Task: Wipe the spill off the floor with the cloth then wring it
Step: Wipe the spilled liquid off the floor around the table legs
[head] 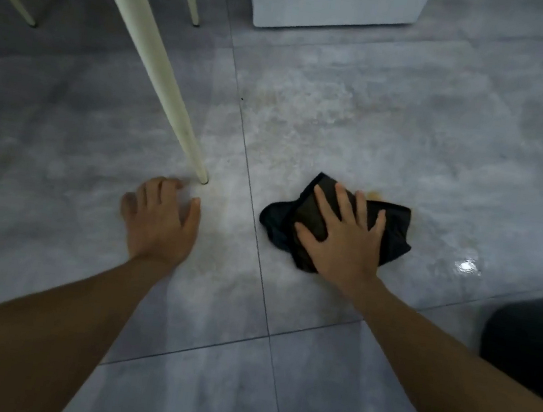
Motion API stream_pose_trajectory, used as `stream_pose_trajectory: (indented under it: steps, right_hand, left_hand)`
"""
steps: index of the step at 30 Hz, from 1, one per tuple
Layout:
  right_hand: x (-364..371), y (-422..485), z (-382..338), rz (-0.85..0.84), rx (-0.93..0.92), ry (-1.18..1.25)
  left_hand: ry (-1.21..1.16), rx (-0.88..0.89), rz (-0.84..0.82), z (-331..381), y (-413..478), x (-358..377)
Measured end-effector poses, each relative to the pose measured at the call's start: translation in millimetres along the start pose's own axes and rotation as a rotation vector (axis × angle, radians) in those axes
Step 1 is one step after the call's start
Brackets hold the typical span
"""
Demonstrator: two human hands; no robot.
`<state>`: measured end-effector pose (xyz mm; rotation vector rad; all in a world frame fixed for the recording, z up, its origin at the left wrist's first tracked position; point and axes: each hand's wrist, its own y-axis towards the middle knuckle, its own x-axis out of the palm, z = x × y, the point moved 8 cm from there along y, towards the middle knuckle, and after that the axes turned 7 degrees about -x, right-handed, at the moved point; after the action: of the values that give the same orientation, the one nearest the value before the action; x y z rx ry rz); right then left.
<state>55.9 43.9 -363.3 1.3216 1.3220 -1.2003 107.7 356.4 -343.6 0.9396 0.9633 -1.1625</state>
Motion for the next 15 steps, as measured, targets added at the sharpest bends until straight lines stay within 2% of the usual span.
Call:
stream_pose_trajectory:
  steps: [3, 5, 6, 9, 13, 15]
  right_hand:
    - [-2, 19, 16, -0.02, 0.159, 0.025]
    - [-2, 3, 4, -0.001, 0.109, 0.036]
    - [-1, -14, -2, 0.014, 0.048, 0.034]
    - [-4, -63, 8, 0.088, -0.008, 0.027]
    - [-16, -42, 73, 0.01, 0.218, 0.005]
    - [-23, -3, 100, 0.019, 0.376, 0.065]
  left_hand:
    - [-0.069, 0.312, 0.087, 32, -21, -5]
    - [-0.112, 0.469, 0.036, 55, -36, 2]
    - [-0.142, 0.492, -0.006, 67, -41, 6]
    - [-0.184, 0.429, -0.119, 110, -38, 18]
    - [0.03, 0.339, -0.334, 153, -17, 52]
    - [0.14, 0.297, -0.354, 151, -13, 69]
